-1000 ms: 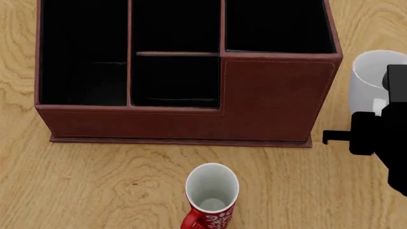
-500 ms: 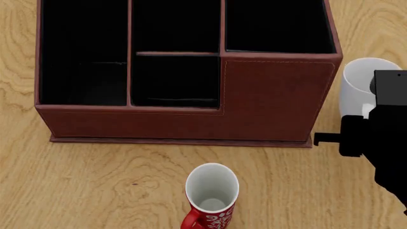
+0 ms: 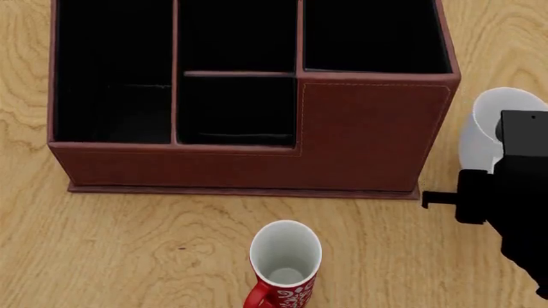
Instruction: Pick up the white mug and place it to the right of the caddy.
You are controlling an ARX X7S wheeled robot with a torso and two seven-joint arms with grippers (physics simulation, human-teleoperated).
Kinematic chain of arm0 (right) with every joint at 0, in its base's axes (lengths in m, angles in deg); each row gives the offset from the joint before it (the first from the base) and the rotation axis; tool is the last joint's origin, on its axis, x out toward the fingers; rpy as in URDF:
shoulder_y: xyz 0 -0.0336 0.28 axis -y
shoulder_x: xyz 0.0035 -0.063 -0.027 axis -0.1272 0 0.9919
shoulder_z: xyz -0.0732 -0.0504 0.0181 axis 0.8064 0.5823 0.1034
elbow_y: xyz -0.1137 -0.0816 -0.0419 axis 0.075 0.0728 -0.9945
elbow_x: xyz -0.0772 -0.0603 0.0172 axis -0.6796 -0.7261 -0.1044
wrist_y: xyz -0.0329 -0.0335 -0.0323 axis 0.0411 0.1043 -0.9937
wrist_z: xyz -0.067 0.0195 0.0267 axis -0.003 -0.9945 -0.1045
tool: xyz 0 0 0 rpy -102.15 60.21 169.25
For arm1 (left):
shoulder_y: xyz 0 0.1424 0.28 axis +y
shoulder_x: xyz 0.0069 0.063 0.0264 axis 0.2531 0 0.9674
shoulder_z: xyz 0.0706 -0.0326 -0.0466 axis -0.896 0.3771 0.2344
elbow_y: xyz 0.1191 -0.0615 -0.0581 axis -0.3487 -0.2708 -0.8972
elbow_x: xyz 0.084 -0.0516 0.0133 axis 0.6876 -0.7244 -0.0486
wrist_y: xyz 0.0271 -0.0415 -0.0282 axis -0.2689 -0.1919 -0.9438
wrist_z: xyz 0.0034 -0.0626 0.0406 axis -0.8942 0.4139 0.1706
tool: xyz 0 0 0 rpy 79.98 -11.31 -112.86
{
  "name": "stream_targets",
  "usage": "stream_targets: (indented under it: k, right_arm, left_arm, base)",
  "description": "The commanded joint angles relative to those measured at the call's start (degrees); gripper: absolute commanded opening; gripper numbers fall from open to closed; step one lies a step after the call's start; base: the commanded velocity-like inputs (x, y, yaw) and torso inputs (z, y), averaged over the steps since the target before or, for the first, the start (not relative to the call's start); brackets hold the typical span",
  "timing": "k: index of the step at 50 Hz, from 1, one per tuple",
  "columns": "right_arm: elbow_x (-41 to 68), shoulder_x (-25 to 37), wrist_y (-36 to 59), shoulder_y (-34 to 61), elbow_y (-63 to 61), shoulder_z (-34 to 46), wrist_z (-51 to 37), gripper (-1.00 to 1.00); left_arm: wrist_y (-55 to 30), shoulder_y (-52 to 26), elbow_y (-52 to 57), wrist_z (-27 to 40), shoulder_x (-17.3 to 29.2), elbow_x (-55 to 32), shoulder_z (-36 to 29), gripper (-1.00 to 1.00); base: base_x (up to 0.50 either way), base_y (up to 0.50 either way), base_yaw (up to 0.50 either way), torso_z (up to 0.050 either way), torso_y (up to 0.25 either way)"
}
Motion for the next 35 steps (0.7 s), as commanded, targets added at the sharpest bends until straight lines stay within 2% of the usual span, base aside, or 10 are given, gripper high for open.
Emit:
stream_targets:
  k: [1,5,6,16,26,35]
  right_arm:
    - [-5.26,-2.1,-1.35,-1.59,2.58,-1.26,2.4,-1.0]
    - [-5.44,-2.15,-1.07,-1.62,2.43,-1.02,2.25,-1.0]
    - [-5.34,-2.08,-0.93,-1.58,2.24,-1.11,2.14,1.0]
    - [-5.24,-0.02,0.41,-1.28,-3.27,-1.52,-1.57,1.0]
    - [-3.0,5.0,3.89,-3.53,-16.25,-3.05,-8.79,1.0]
    - [-2.79,10.39,7.32,-5.58,-26.94,-4.03,-18.69,1.0]
  left_arm:
    - [0.24,-0.02,0.2,0.55,0.49,-0.74,0.05,1.0]
    - [0.42,0.25,0.23,0.67,0.57,-0.84,0.18,1.0]
    - [0.49,0.33,0.22,0.63,0.59,-0.83,0.2,1.0]
    - [1.13,0.97,0.21,0.07,0.52,0.0,-0.01,1.0]
    - [1.82,2.01,0.5,-0.04,0.74,-0.12,0.82,1.0]
    - [2.12,1.22,0.31,-0.07,1.13,-0.57,0.55,1.0]
  base:
    - [0.01,0.0,0.01,0.0,-0.011]
    - [0.0,0.0,0.01,0.0,-0.009]
    - [0.02,0.0,0.01,-0.011,-0.011]
    - [0.0,0.0,0.0,0.0,0.0]
    - [0.0,0.0,0.0,0.0,0.0]
    - [0.0,0.0,0.0,0.0,0.0]
